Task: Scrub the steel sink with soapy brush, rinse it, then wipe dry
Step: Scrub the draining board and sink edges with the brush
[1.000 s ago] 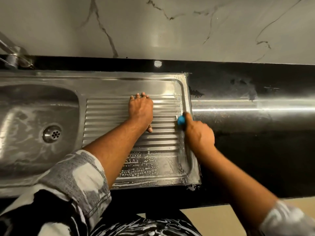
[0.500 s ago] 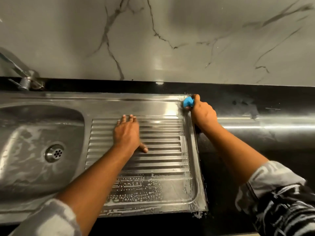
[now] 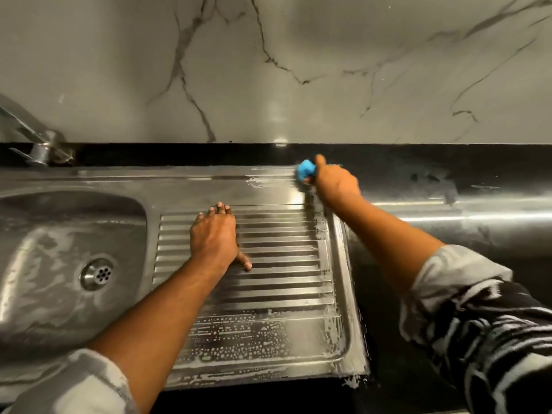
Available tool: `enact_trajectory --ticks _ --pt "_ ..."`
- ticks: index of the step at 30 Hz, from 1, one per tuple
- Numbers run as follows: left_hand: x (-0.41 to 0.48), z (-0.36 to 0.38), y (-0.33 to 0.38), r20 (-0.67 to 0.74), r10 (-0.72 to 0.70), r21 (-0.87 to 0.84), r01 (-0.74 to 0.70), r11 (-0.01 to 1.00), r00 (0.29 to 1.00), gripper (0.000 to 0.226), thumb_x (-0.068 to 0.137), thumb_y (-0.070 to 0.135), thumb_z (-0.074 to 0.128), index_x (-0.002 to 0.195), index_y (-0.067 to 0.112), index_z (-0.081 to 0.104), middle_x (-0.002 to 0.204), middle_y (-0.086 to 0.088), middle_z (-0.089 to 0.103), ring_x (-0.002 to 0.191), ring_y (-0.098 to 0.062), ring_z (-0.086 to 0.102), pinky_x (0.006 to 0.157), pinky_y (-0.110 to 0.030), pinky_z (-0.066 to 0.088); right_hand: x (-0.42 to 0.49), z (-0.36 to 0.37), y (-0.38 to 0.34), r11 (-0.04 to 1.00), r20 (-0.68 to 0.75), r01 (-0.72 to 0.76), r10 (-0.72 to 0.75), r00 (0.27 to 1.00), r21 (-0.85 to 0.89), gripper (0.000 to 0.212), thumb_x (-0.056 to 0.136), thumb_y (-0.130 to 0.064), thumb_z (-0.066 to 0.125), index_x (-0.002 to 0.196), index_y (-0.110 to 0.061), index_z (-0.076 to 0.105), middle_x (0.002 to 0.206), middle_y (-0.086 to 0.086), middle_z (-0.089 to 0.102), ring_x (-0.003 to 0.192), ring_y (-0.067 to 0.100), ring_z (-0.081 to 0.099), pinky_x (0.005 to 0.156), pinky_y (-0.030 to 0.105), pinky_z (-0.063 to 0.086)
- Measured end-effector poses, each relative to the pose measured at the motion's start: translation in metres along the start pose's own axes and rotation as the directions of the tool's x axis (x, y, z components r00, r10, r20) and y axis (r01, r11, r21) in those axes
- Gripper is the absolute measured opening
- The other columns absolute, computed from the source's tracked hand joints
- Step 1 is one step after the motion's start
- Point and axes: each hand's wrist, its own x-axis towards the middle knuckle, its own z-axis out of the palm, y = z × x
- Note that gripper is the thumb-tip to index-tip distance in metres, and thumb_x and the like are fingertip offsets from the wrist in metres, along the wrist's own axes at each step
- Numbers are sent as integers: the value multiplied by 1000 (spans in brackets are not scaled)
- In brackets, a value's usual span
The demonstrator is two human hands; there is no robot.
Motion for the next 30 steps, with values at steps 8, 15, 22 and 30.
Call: enact_trajectory --ticks 8,15,22,30 --pt "-1 -1 2 -3 -6 3 6 1000 1000 154 27 79 90 154 7 41 148 -10 55 136 -28 55 111 -39 48 9 -4 -11 993 -69 -95 100 993 69 35 104 -33 54 128 -10 43 94 9 58 79 27 54 67 43 43" --pt "3 4 0 -12 8 24 -8 1000 1000 153 20 84 86 147 7 47 134 -8 60 125 -27 60 105 -39 52 -5 -4 44 971 -12 -188 191 981 147 47 102 -52 52 130 -15 43 110 20 65 95 41 63 72 42 44" --pt "6 7 2 -16 6 39 -5 999 1000 147 25 83 87 145 7 49 130 -7 61 121 -26 61 103 -39 52 14 -3 18 976 -47 -133 143 989 172 45 104 -48 52 132 -13 42 106 16 66 85 32 60 70 43 47" --pt "1 -7 3 29 31 76 -33 997 999 138 37 81 90 151 17 46 149 -6 55 135 -29 55 113 -42 44 31 26 -91 976 20 162 -167 986 149 40 102 -37 56 131 -14 41 108 19 69 97 40 68 71 42 43"
